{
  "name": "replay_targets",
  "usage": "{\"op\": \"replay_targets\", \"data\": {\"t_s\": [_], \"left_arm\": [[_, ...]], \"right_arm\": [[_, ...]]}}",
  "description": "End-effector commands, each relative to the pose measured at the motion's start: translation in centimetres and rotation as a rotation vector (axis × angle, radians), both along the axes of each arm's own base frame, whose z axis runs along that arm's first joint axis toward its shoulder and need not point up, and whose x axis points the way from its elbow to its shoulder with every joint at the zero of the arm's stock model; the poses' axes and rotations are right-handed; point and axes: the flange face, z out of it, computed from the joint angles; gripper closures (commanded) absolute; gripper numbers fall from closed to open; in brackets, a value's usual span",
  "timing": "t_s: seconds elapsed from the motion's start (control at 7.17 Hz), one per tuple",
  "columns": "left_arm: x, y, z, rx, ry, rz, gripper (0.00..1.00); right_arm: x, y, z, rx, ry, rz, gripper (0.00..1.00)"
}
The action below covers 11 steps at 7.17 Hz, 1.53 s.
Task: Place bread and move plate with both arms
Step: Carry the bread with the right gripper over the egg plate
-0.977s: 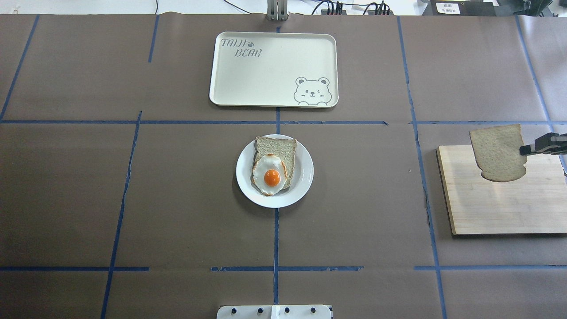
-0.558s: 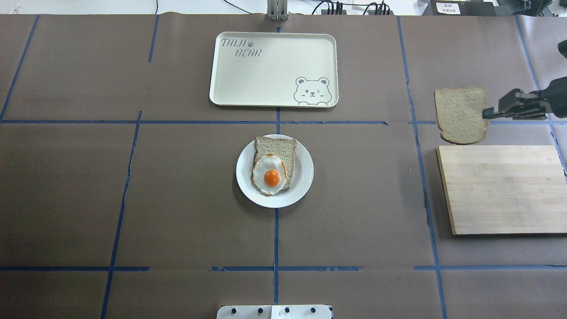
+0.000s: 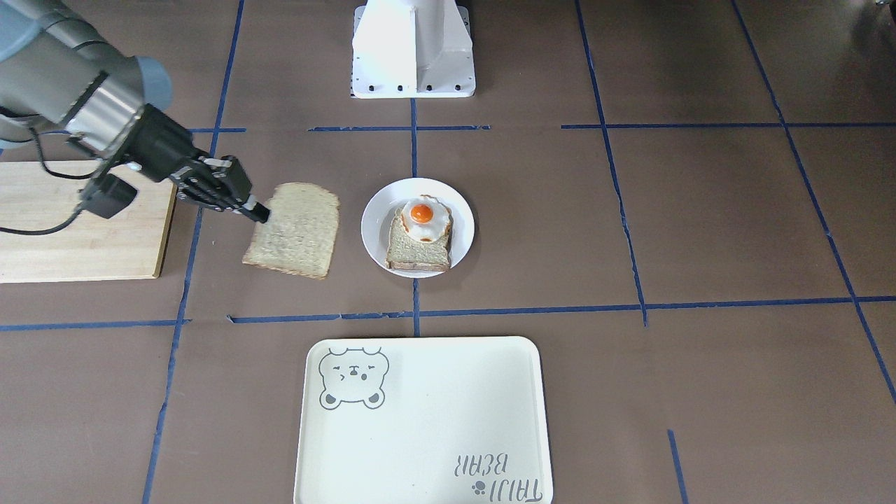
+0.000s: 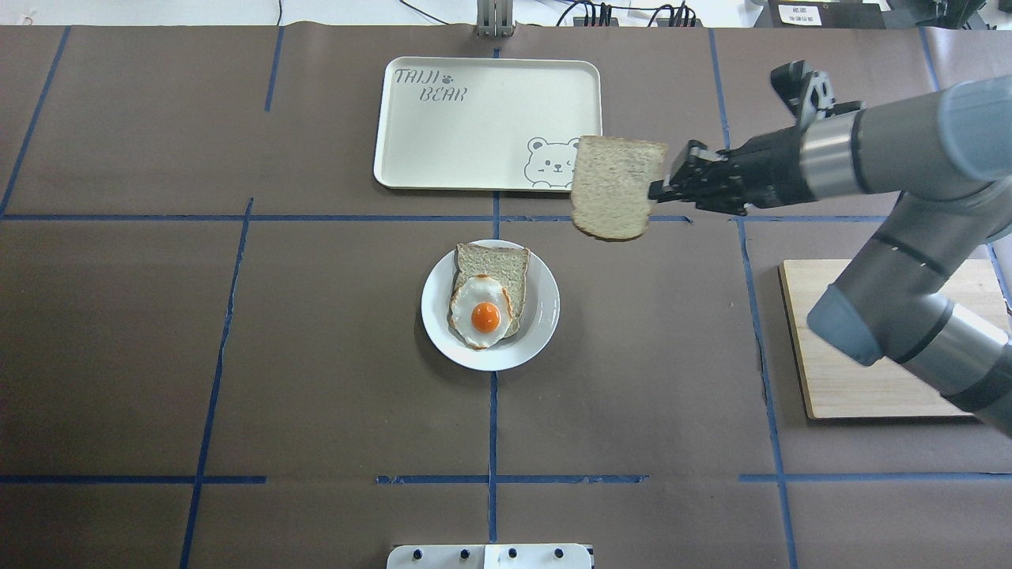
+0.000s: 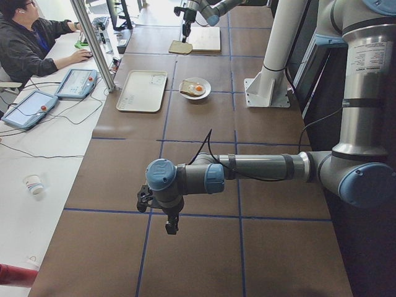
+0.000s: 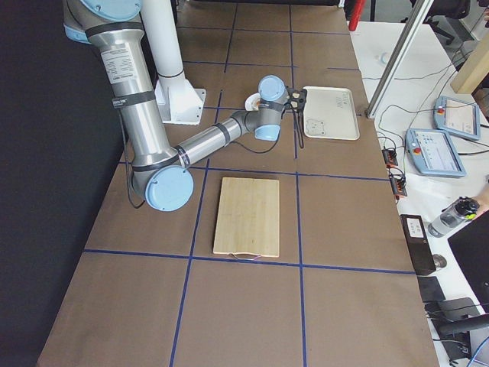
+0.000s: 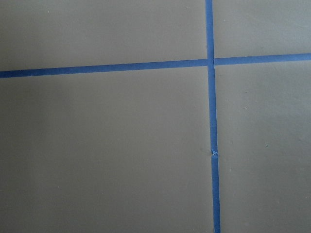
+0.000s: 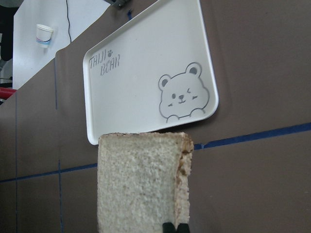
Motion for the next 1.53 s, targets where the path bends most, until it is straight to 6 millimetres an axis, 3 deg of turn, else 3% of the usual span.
{"op": "replay_targets", "data": {"t_s": [0.0,0.14,0.42,0.84,1.26,1.4], "left_arm": [[0.0,0.0,0.0,0.0,0.0,0.0,0.0],[0.0,0.0,0.1,-0.001,0.0,0.0,0.0],[0.0,0.0,0.1,-0.001,0.0,0.0,0.0],[0.0,0.0,0.2,-0.003,0.0,0.0,0.0],[0.0,0.0,0.2,-0.005,0.0,0.0,0.0],[0.0,0.0,0.1,-0.003,0.0,0.0,0.0]], "right_arm": [[-11.2,6.6,-3.5,0.013,-0.032,0.081,1.0],[-14.3,7.5,-3.3,0.014,-0.012,0.087,1.0],[-17.8,6.6,-2.6,0.026,0.034,0.074,1.0],[-19.4,7.7,-0.7,0.015,0.085,0.043,1.0],[-19.5,8.6,1.0,0.016,0.11,0.027,0.96],[-19.2,8.6,0.7,0.017,0.102,0.016,0.52]]}}
